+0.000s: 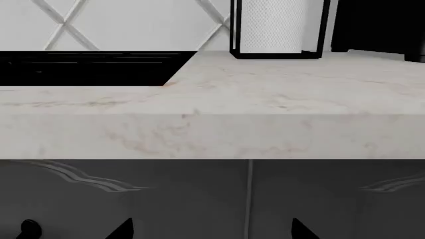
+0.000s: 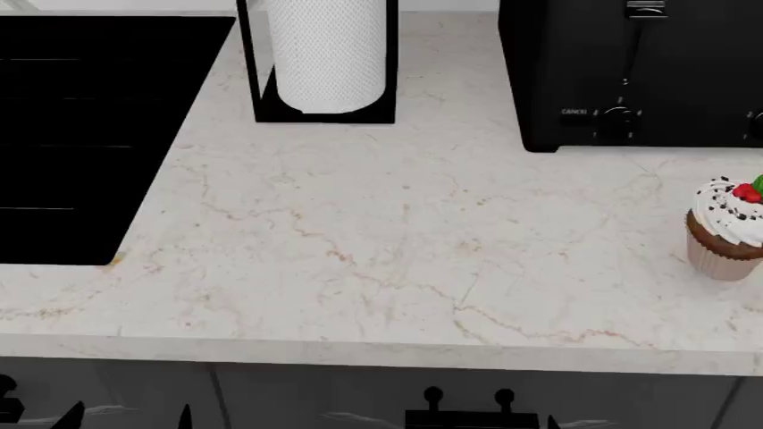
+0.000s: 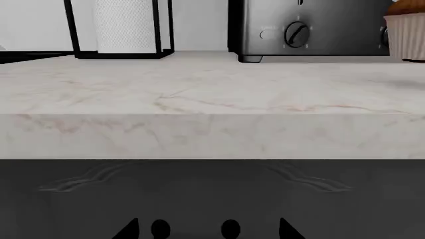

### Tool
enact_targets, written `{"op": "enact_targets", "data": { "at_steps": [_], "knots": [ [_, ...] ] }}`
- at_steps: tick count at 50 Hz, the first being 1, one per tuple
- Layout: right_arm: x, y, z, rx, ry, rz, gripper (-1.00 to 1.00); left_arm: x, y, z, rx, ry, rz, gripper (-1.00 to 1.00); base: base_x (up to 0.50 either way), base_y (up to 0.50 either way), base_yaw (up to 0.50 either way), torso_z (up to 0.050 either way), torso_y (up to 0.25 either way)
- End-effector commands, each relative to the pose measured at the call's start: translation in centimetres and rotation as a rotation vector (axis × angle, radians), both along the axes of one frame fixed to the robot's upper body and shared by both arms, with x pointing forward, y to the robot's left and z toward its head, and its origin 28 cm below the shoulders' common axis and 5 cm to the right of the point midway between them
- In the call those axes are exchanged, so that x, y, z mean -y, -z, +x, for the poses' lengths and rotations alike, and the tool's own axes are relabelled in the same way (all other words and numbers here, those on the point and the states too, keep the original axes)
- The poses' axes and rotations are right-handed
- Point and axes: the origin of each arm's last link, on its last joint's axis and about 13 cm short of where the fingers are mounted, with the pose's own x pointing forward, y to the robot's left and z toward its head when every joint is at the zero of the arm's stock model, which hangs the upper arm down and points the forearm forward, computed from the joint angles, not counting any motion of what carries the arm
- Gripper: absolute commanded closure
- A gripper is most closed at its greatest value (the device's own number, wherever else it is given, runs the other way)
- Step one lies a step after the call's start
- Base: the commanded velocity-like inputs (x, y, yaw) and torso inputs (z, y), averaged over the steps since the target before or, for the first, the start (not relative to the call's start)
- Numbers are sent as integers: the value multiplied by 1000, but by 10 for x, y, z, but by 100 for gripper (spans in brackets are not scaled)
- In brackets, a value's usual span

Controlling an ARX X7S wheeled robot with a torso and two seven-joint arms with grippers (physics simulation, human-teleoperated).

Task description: Pick up the bowl with donut and place it on the tray. Pick up the cupcake and place it on the tray.

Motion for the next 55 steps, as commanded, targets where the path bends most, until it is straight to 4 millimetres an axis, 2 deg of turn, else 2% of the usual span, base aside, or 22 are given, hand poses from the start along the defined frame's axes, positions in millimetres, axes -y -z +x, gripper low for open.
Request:
{"op": "enact_targets", "data": {
  "at_steps": [1,12,18,21,22,25,28,32,36,46,55],
  "knots": [
    [0,0,0,0,0,0,-100,0,-2,-1,0,0,3,-100,0,0,0,0,0],
    [1,-10,-5,43,19,-5,-100,1,-8,-5,19,-17,54,-100,0,0,0,0,0],
    [3,-27,-3,78,37,-10,-100,1,-32,-9,61,3,53,-100,0,0,0,0,0],
    [5,-44,-3,106,49,-16,-100,-1,-49,-11,83,5,46,-100,0,0,0,0,0],
    [8,-55,-2,127,55,-16,-100,-3,-54,-9,85,3,55,-100,0,0,0,0,0],
    [14,-69,0,130,56,-16,-100,-4,-65,-5,87,6,69,-100,0,0,0,0,0],
    [18,-80,5,107,50,-30,-100,-7,-88,4,87,35,84,-100,0,0,0,0,0],
    [24,-92,13,87,37,2,-100,-9,-104,16,93,41,107,-100,0,0,0,0,0],
    [26,-99,17,75,-10,125,-100,-11,-104,24,87,43,89,-100,0,0,0,0,0],
    [26,-101,6,116,-23,143,-100,-9,-101,18,108,47,75,-100,0,-394,0,0,0],
    [24,-99,5,121,-22,125,-100,-9,-96,19,103,44,72,-100,0,-500,0,0,0]
  ]
}}
